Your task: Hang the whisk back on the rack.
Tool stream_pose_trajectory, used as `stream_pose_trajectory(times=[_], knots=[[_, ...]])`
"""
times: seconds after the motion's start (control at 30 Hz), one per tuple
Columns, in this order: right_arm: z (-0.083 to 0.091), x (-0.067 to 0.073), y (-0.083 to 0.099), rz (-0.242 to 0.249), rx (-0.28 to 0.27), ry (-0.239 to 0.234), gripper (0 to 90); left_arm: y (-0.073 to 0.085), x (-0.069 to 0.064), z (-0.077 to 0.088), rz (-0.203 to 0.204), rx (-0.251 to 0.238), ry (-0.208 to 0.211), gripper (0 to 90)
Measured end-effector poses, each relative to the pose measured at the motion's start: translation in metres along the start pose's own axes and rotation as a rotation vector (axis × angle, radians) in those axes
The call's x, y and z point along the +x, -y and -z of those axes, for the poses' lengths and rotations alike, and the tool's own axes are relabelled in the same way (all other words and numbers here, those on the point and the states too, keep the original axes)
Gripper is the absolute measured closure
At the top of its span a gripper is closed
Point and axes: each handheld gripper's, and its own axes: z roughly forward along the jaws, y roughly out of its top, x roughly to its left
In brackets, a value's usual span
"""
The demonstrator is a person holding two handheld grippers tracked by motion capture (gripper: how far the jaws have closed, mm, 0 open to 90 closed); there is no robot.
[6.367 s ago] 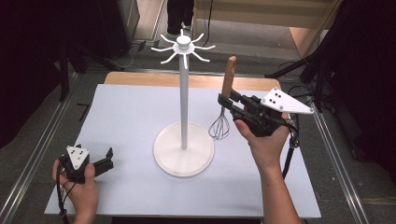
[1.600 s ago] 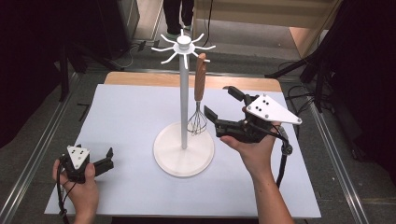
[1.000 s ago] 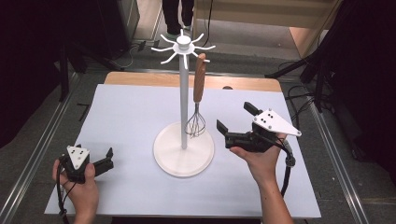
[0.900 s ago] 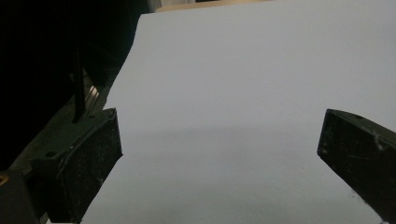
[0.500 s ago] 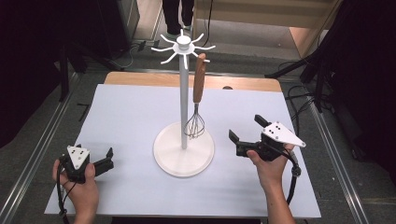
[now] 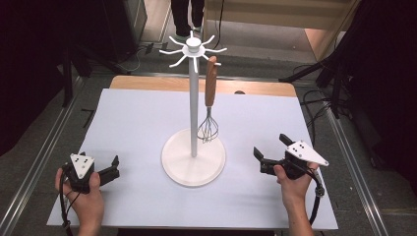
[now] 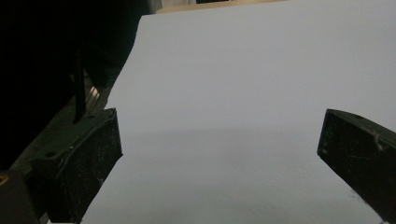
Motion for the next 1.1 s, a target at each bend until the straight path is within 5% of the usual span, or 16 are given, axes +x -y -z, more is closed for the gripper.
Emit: stream_pose_trajectory(times=[0.33,1.1], knots=[[0.011,-0.026,0.029,-0.052,0.028,0.067,0.0,0.000,0.000,0.000,-0.002,-0.002,0.001,0.3],[0.052,-0.079,0.060,-0.125,0.050,0.232,0.0,0.000,0.001,0.000,0.003,-0.002,0.003,0.3]])
